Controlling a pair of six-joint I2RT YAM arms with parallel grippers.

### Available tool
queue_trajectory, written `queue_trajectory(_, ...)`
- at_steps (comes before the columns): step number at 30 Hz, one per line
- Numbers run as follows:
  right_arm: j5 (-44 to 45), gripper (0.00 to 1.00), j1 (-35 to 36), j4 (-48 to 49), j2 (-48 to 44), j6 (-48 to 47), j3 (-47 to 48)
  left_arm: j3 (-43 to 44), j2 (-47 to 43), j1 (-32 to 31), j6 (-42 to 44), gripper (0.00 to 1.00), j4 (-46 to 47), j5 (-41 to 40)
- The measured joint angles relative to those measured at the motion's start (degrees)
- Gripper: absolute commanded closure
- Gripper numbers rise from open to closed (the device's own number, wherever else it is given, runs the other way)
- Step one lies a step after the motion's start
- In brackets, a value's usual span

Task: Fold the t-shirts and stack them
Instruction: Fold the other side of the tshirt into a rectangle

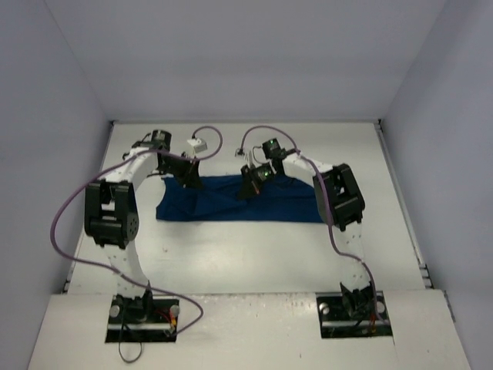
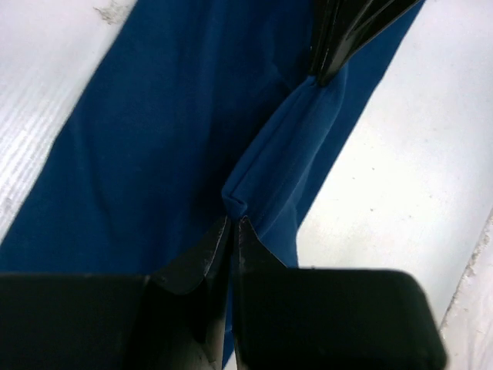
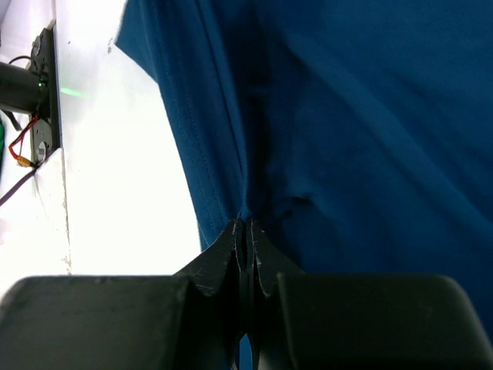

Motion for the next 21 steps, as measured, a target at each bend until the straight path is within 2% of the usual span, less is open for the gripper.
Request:
queue_trajectory(11,-1.33,0.98,-1.91,0.32,4.29,3.13,7.11,6.66,7.4,0.12,1.08,0.98,-0.26,-1.42)
queue_trajectory(12,-1.31,0.93,-2.05,0.33,4.39,3.37,7.91,7.0,7.95,0.12,1.13,0.93,-0.28,-1.8)
queue_trajectory(15,-1.18,0.64,-2.46,0.39,4.41,4.08,9.24,7.75,9.14,0.12,1.58,0.59,-0.26,-2.96)
queue_trajectory(19,-0.41,0.41,-2.68,0.26,4.41,4.75,9.46,8.29,9.55,0.18,1.75,0.15,-0.35,-4.05)
queue_trajectory(21,0.1,0.4,-2.9,0.31,4.27,4.59,9.1,8.52,9.39,0.19,1.2,0.12,-0.24,-4.43)
